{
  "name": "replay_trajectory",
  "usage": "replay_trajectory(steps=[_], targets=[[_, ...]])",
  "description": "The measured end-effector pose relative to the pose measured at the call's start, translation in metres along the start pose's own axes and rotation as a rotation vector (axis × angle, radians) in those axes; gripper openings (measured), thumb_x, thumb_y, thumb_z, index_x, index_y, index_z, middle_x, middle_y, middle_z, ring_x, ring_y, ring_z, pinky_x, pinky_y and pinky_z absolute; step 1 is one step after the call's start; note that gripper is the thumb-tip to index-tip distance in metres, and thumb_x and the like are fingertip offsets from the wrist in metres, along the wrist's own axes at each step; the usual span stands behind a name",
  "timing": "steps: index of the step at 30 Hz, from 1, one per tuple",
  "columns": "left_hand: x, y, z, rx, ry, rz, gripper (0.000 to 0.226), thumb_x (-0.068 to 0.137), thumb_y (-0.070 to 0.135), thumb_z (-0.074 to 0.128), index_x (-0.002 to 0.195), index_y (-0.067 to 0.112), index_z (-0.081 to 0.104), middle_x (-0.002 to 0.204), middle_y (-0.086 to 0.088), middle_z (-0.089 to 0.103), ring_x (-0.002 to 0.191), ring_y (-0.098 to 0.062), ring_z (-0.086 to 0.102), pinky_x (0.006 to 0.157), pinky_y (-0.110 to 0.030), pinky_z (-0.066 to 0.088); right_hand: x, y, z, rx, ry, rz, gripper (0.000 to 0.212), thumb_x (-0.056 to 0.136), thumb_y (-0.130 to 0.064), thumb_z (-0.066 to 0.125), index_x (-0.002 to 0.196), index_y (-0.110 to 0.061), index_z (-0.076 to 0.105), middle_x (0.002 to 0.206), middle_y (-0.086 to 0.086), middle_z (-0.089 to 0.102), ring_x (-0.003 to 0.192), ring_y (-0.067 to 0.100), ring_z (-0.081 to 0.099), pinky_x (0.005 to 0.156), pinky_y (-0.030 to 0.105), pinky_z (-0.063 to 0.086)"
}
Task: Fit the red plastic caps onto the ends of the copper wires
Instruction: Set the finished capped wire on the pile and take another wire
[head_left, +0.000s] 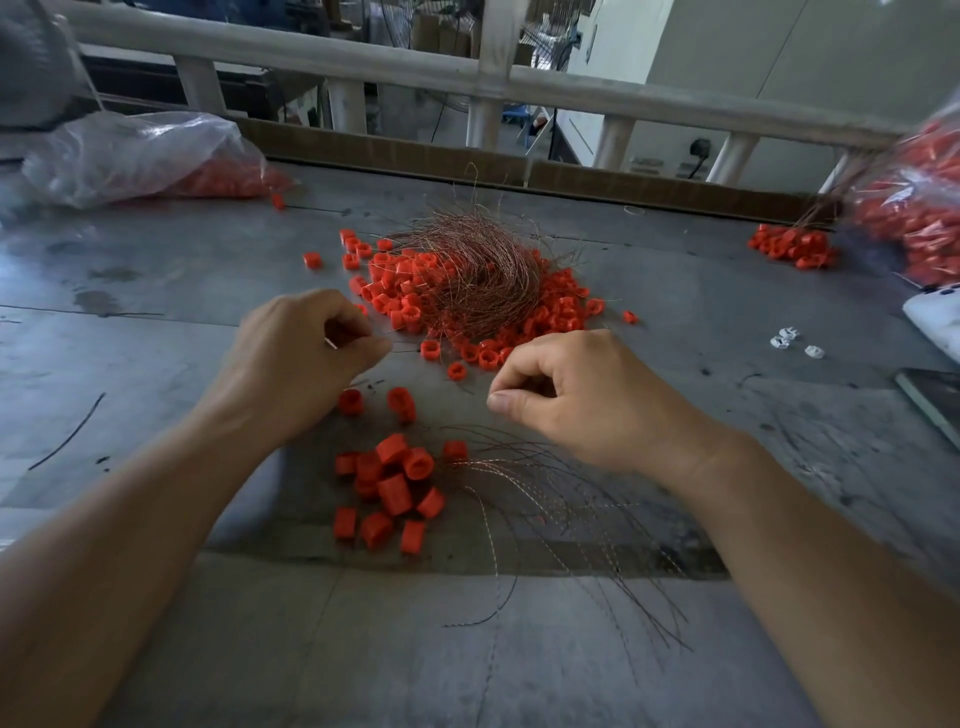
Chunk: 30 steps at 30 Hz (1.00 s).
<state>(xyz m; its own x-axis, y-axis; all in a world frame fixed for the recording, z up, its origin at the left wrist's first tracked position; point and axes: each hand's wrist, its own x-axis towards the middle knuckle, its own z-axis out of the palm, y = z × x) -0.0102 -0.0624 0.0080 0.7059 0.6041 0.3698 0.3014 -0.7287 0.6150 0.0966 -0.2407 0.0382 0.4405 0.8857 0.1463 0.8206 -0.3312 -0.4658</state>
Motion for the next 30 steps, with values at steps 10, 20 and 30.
replay_trajectory(steps=[10,20,30], targets=[[-0.014,0.019,-0.001,-0.397,-0.180,0.123,0.019,0.064,0.026,0.073,0.073,0.038,0.061,0.072,0.014,0.066,0.059,-0.004,0.061,0.060,-0.019,0.052,0.015,0.014,0.006,-0.066,0.223,0.029,0.029,0.086,-0.020,0.061,0.115,-0.015,0.062,0.116,-0.003,0.050,0.102,0.006,0.045,0.089,0.014,0.034],[-0.015,0.019,0.001,-0.405,-0.196,0.160,0.010,0.061,0.030,0.066,0.069,0.031,0.061,0.072,0.015,0.066,0.059,0.000,0.060,0.062,-0.020,0.053,0.026,0.020,0.020,-0.147,0.157,-0.039,0.045,0.092,-0.021,0.052,0.134,-0.008,0.044,0.143,0.001,0.038,0.132,0.010,0.028,0.097,0.007,0.010],[-0.015,0.018,-0.001,-0.370,-0.173,0.177,0.033,0.071,0.016,0.073,0.078,0.046,0.061,0.074,0.012,0.067,0.070,0.000,0.063,0.068,-0.012,0.051,0.016,0.007,0.006,0.046,0.454,-0.059,0.036,0.090,-0.012,0.055,0.125,-0.001,0.052,0.131,0.009,0.051,0.119,0.019,0.049,0.103,0.034,0.039]])
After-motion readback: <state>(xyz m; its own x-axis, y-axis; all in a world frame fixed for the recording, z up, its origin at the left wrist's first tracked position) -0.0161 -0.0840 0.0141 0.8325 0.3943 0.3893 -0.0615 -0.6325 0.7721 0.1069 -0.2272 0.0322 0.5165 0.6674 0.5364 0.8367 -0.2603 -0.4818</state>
